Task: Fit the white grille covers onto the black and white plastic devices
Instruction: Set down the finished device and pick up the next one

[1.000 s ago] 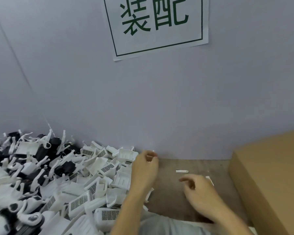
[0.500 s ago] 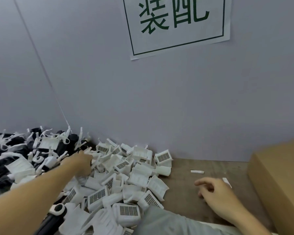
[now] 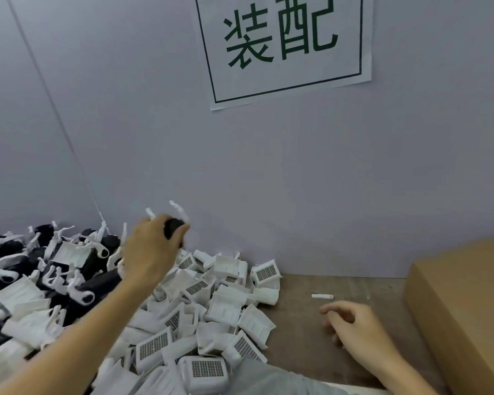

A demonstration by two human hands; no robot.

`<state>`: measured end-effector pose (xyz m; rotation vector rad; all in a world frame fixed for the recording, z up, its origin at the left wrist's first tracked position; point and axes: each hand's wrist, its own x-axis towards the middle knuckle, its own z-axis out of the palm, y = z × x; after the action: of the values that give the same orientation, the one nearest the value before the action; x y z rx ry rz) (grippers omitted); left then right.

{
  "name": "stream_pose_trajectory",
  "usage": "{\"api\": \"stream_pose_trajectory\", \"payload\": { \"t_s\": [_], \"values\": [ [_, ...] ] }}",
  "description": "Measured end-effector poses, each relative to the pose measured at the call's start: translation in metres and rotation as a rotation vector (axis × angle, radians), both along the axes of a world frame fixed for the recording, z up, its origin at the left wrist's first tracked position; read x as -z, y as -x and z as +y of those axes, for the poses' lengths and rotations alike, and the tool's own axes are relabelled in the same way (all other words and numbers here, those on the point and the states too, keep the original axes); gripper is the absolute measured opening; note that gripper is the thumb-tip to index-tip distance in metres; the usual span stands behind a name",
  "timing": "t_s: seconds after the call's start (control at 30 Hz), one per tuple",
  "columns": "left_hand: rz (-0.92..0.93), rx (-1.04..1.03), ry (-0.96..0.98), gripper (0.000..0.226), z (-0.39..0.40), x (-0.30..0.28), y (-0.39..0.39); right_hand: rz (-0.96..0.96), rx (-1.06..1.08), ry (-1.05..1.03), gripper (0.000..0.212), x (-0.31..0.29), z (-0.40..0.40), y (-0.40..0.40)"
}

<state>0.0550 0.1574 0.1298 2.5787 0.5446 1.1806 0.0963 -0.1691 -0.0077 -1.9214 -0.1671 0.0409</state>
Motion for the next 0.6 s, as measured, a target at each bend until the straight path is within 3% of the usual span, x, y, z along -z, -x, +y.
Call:
{"api": "stream_pose_trajectory", "payload": {
  "t_s": [0.1, 0.17, 0.3, 0.43, 0.53, 0.6],
  "values": [
    [-0.085, 0.308, 0.257, 0.023, -0.066, 0.004, -0.002, 0.115, -0.058, -0.248, 0.028, -0.010, 0.006, 0.003],
    [-0.173, 0.450, 0.474, 0.014, -0.115, 0.019, 0.002, 0.322, -0.191, -0.510, 0.052, -0.019, 0.010, 0.009],
    [-0.157, 0.612, 0.804, 0.030, -0.198, 0.074, 0.003, 0.534, -0.403, -0.877, 0.078, -0.024, 0.007, 0.016],
    [-0.009, 0.760, 0.783, 0.031, -0.230, 0.108, 0.002, 0.519, -0.262, -1.112, 0.061, -0.023, -0.001, 0.011],
    [0.001, 0.788, 0.817, 0.010, -0.223, 0.109, -0.002, 0.427, -0.209, -1.067, 0.045, -0.023, -0.004, 0.007],
    [-0.088, 0.718, 0.861, 0.018, -0.216, 0.107, -0.006, 0.331, -0.178, -1.054, 0.037, -0.025, -0.008, 0.004]
  ]
}}
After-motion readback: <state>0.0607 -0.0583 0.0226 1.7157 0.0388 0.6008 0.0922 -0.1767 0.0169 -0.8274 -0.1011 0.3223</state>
